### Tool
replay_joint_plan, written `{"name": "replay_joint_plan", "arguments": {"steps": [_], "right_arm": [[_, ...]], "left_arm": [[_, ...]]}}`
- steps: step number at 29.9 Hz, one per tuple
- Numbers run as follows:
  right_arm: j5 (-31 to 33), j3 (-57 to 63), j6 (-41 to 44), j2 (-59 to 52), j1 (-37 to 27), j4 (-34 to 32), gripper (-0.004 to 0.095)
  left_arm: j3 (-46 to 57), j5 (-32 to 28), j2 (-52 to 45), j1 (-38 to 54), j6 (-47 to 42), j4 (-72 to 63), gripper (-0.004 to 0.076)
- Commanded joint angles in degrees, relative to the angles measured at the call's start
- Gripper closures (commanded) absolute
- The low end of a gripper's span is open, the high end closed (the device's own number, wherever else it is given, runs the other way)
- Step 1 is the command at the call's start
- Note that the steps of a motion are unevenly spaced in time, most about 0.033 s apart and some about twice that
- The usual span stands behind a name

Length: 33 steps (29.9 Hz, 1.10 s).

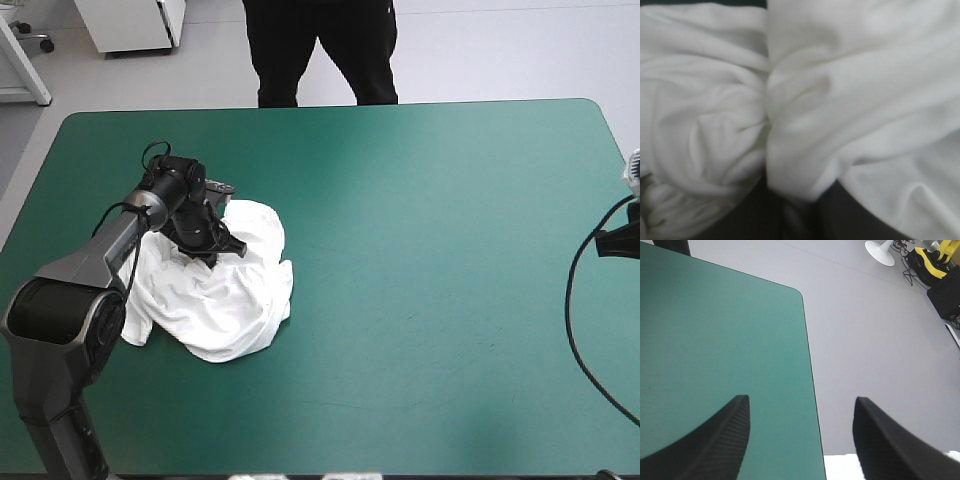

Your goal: Fold the cloth

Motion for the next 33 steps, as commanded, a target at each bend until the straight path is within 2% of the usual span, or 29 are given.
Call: {"name": "replay_joint_plan", "arguments": {"steps": [1, 6, 10, 17, 23, 30, 32, 33], "right_arm": [[-0.3, -1.5, -0.3, -0.4, -0.1, -3.1, 0.0341], [-0.3, -1.5, -0.1, -0.4, -0.1, -2.8, 0.0341], [-0.3, -1.5, 0.2, -0.4, -0.1, -2.5, 0.0341], [-0.3, -1.5, 0.4, -0.4, -0.1, -1.2, 0.0341], [-0.3, -1.5, 0.4, -0.4, -0.1, -1.0, 0.0341], [-0.3, -1.5, 0.5, -0.4, -0.1, -1.0, 0.0341], [-0.3, -1.5, 0.6, -0.4, -0.1, -0.8, 0.0341], [-0.3, -1.5, 0.6, -0.4, -0.1, -0.9, 0.0341]], "left_arm": [[-0.5, 0.0, -2.1, -1.2, 1.9, -6.7, 0.0733], [-4.1, 0.7, -2.8, -8.5, 3.5, -8.8, 0.0733], [-9.5, -1.4, -2.3, -16.4, 3.5, -8.9, 0.0733], [-22.7, -1.2, 3.9, -25.4, 3.3, -11.0, 0.0733], [-30.5, -1.7, 9.2, -29.1, 6.1, -19.3, 0.0733], [-32.5, -2.5, 10.1, -30.9, 6.0, -19.4, 0.0732], [-32.5, -1.4, 9.5, -30.9, 5.9, -19.0, 0.0714], [-32.5, -0.4, 9.2, -30.9, 5.9, -18.7, 0.0678]]}}
